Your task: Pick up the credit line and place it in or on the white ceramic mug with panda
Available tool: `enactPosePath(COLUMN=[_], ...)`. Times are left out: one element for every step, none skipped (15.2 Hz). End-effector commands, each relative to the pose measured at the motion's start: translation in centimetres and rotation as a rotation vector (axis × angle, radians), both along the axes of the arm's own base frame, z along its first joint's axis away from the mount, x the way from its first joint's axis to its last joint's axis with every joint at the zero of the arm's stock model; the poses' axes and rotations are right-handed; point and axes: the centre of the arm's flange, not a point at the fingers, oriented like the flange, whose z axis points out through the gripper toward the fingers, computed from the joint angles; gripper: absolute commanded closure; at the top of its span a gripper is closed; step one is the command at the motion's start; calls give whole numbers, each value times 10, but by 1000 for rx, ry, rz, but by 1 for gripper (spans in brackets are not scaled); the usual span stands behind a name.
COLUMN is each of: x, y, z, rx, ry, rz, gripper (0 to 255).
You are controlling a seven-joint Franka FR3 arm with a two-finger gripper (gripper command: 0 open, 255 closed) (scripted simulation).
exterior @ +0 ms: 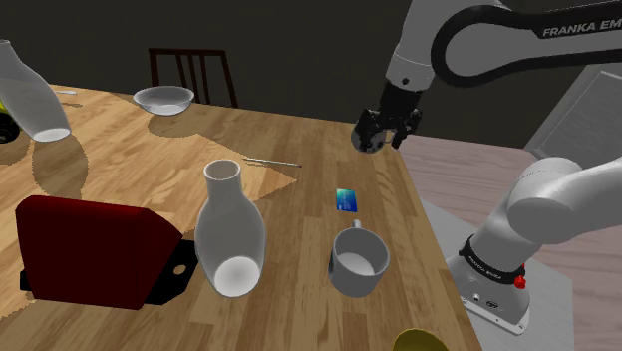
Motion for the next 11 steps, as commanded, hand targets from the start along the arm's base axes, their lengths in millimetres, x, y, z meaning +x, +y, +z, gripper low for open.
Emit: enactPosePath(x=[7,11,15,20,25,31,36,40,41,41,41], y=[13,21,28,35,42,48,54,58,57,56,56], z=[-22,-33,-44,-56,-68,-79,-91,-98,-104,-109,-114], rx=[-19,-28,-38,-47,-57,-67,-76,-83,-83,-83,-83], ry=[-7,-9,-11,-14,-16,-18,-20,-21,-21,-21,-21], rz=[-100,-146,-192,-238,-284,-330,-376,-405,-405,-405,-405], gripper=[0,0,0,0,0,0,0,0,0,0,0])
